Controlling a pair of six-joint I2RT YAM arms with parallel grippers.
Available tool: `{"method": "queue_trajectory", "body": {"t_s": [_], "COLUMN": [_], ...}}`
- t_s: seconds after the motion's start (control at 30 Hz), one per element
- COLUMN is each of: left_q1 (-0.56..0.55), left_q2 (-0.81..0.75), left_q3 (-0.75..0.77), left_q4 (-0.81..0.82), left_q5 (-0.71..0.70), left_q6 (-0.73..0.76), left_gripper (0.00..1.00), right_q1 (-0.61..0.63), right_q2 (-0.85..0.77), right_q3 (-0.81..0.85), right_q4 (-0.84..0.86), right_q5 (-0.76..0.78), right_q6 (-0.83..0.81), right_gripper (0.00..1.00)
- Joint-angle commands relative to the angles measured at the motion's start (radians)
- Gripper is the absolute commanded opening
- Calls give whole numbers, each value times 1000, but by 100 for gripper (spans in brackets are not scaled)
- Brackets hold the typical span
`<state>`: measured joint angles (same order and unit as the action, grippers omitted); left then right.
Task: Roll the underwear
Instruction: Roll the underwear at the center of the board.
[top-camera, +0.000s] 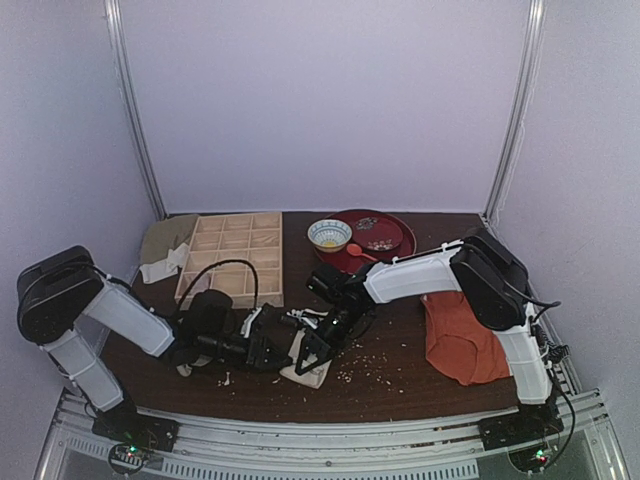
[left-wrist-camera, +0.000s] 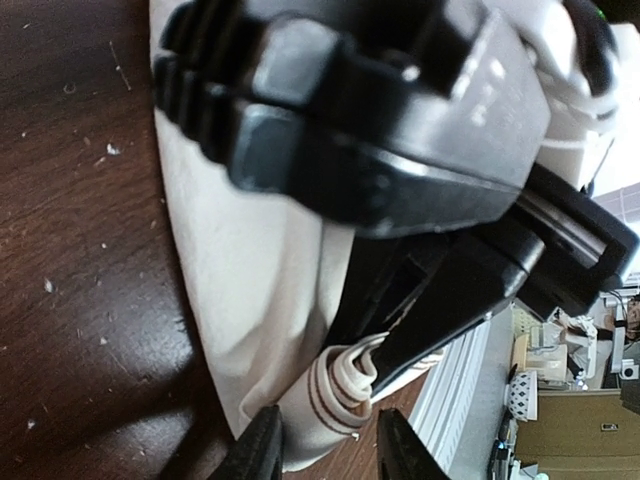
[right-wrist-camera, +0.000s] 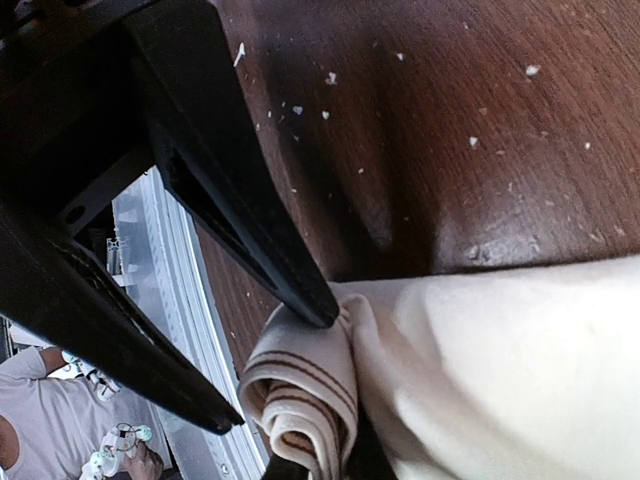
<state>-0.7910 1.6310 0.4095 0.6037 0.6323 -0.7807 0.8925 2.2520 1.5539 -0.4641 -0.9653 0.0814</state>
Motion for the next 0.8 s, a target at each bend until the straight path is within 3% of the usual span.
{"method": "queue_trajectory", "body": {"t_s": [0.0,0.13,0.27,0.5,0.63,0.77], "left_q1": [2,0,-1,-20,-29,-30], "left_q2": [-16,-5,2,27,34,35], "left_q3": [33,50,62,87,105,117], "left_q4": [-60,-68,-84,-117,-142,-163], "left_q5": [-3,4,1,-5,-11,-21], "left_q6": [53,62,73,87,97,103], "left_gripper": [45,54,54,44,43,31], "right_q1": [-9,-8,-9,-8,-9,-9], "right_q2": [29,29,29,29,28,29], "right_q3": [14,11,11,17,18,17], "right_q4": [-28,-29,-30,-34,-34,-34], "right_q5": [56,56,59,60,59,59], "right_q6": [-19,-19,-20,-22,-23,-24], "right_gripper": [0,0,0,0,0,0]}}
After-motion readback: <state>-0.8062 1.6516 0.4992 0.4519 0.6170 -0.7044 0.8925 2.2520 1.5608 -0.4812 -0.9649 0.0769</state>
